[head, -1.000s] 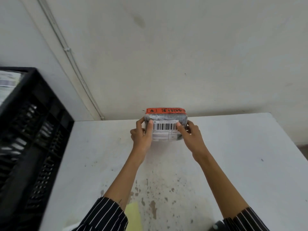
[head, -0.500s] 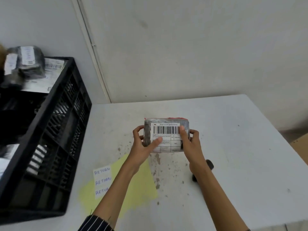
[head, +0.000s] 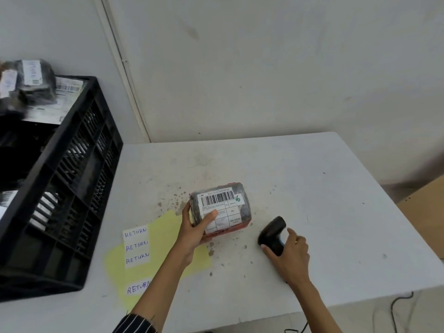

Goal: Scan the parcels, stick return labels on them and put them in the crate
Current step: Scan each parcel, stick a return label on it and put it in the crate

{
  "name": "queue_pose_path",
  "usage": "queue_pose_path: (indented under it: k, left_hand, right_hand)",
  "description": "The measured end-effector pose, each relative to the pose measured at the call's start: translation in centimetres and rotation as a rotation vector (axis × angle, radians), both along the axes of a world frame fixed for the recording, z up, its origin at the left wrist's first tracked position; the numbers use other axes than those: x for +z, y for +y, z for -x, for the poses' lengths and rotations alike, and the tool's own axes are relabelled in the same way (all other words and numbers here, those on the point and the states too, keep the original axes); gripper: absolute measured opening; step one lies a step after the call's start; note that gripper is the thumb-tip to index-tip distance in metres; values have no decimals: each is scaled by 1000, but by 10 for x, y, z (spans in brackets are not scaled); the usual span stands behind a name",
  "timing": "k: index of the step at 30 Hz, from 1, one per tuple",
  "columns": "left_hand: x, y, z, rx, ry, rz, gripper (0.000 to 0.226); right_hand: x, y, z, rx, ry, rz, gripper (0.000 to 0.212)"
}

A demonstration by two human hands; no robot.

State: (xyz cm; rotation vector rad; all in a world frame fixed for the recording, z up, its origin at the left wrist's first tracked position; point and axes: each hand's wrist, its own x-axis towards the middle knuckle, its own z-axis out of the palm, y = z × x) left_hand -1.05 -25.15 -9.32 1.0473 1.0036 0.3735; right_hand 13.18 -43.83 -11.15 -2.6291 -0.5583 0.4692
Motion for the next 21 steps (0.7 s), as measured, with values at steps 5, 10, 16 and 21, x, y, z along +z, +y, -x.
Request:
queue_pose_path:
  k: [5,10,16,21]
  left_hand:
    - [-6,-9,-6,18,31,-18,91]
    - [-7,-15,-8,42,44,-40,90]
    - [-7,-14,-12,57,43,-64,93]
    - [-3,-13,-19,86,28,-98,91]
  right_hand:
    - [-19,-2,-2,90,-24,215,68]
    - [-19,-1,-9,93,130,133,39]
    - [30,-6,6,-56,393,-400,14]
    - [74,-2,30,-20,548,-616,20]
